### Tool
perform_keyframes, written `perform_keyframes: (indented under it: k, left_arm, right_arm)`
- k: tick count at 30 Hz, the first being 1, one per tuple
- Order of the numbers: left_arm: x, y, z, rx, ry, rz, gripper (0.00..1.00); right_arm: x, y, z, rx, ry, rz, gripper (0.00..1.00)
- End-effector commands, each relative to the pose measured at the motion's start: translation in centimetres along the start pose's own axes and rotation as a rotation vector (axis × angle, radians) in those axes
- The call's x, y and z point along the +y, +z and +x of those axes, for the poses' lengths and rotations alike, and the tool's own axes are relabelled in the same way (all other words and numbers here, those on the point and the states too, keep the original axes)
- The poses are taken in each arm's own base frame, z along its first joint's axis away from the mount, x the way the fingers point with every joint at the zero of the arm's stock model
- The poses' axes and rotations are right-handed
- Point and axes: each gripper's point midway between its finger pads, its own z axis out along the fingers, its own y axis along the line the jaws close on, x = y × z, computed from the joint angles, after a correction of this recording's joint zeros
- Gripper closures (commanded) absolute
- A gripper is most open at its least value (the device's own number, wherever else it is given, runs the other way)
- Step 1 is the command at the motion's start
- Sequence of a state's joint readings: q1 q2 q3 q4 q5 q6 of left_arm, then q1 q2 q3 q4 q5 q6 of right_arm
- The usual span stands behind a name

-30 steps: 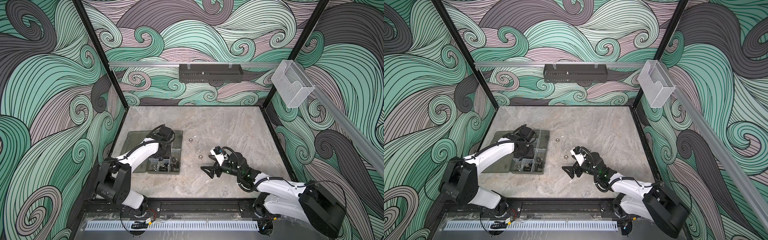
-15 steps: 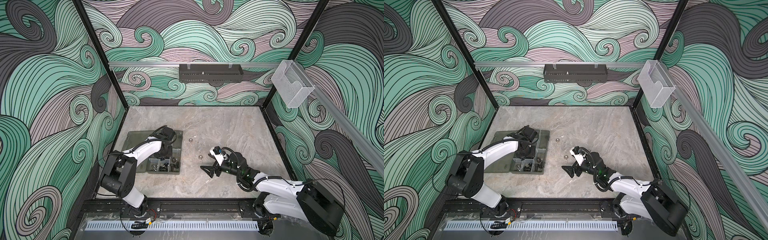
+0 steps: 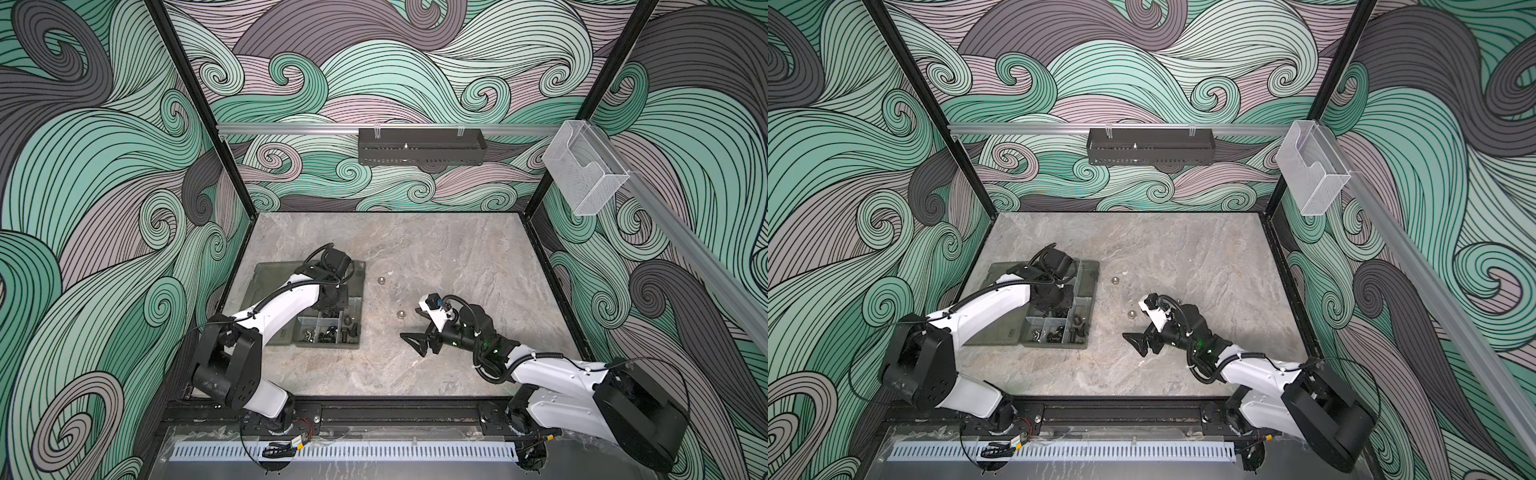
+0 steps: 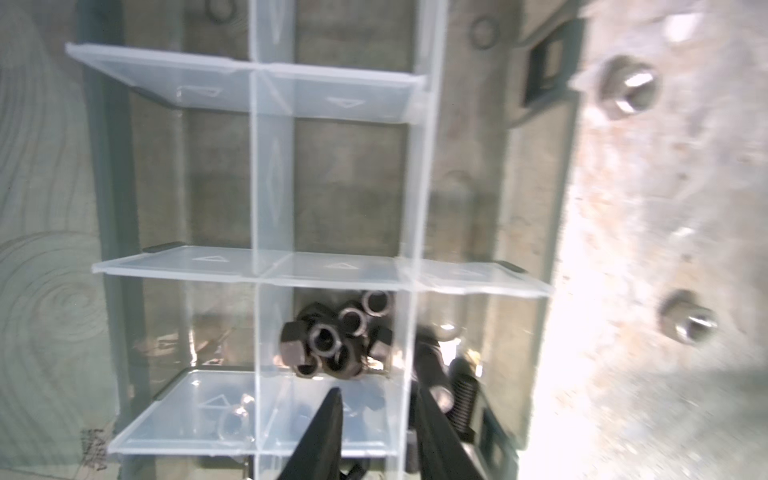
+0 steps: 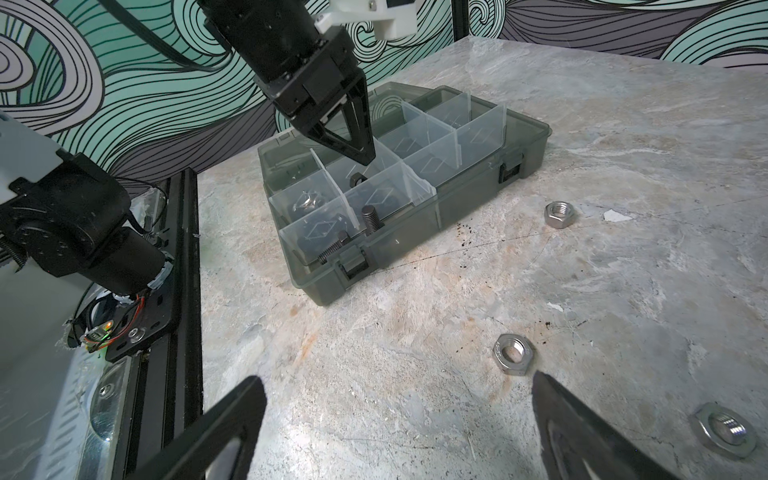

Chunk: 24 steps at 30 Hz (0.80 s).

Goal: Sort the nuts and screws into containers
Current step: 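Open the left gripper to drop the black nut among the black nuts, then move the open left gripper over a silver hex nut on the table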

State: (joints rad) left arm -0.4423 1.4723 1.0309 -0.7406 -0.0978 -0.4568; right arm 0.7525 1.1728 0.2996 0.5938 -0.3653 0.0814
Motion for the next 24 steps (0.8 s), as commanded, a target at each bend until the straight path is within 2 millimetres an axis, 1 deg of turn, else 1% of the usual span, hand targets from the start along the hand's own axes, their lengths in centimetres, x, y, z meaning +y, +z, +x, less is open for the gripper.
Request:
perform_keyframes:
  k: [1, 4, 7, 10, 12, 14, 18, 21, 22, 24]
  left_arm:
    - [-2.8, -1.2, -0.2, -0.015, 0.061, 0.103, 0.65]
    - [-5.5, -1.5, 0.0, -0.027, 0.11, 0.161, 0.62]
    - [-8.2, -1.5, 0.0, -0.042, 0.164, 0.182, 0.62]
    - [-10.6, -1.0, 0.2, -0.023, 0.201, 0.178, 0.62]
    - [-12.3, -0.4, 0.5, -0.011, 0.233, 0.181, 0.62]
    - [-13.9, 0.6, 0.9, 0.011, 0.258, 0.172, 0.61]
    - [-16.3, 2.3, 1.6, 0.033, 0.308, 0.182, 0.59]
    - [-18.2, 3.3, 2.2, 0.062, 0.335, 0.228, 0.58]
    - [-18.8, 3.6, 2.3, 0.071, 0.348, 0.24, 0.58]
    - [-19.5, 4.2, 2.5, 0.087, 0.37, 0.246, 0.57]
  right_arm:
    - [0.6, 0.1, -1.3, -0.02, -0.042, -0.028, 0.01]
    - [0.5, 0.0, -1.2, -0.007, -0.032, -0.022, 0.01]
    - [0.5, 0.2, -1.1, 0.02, -0.025, -0.022, 0.01]
    - [0.1, 0.5, -0.6, 0.046, -0.011, -0.009, 0.01]
    - [-0.5, 0.3, -0.6, 0.049, 0.002, 0.023, 0.01]
    - [-1.4, -0.4, -0.7, 0.034, 0.018, 0.077, 0.01]
    - [-3.1, -2.2, -0.7, 0.001, 0.075, 0.151, 0.01]
    - [-5.1, -3.5, 0.3, 0.021, 0.149, 0.248, 0.01]
    - [-5.4, -4.0, 0.8, 0.041, 0.171, 0.257, 0.01]
    - [-5.6, -4.6, 1.0, 0.033, 0.194, 0.258, 0.01]
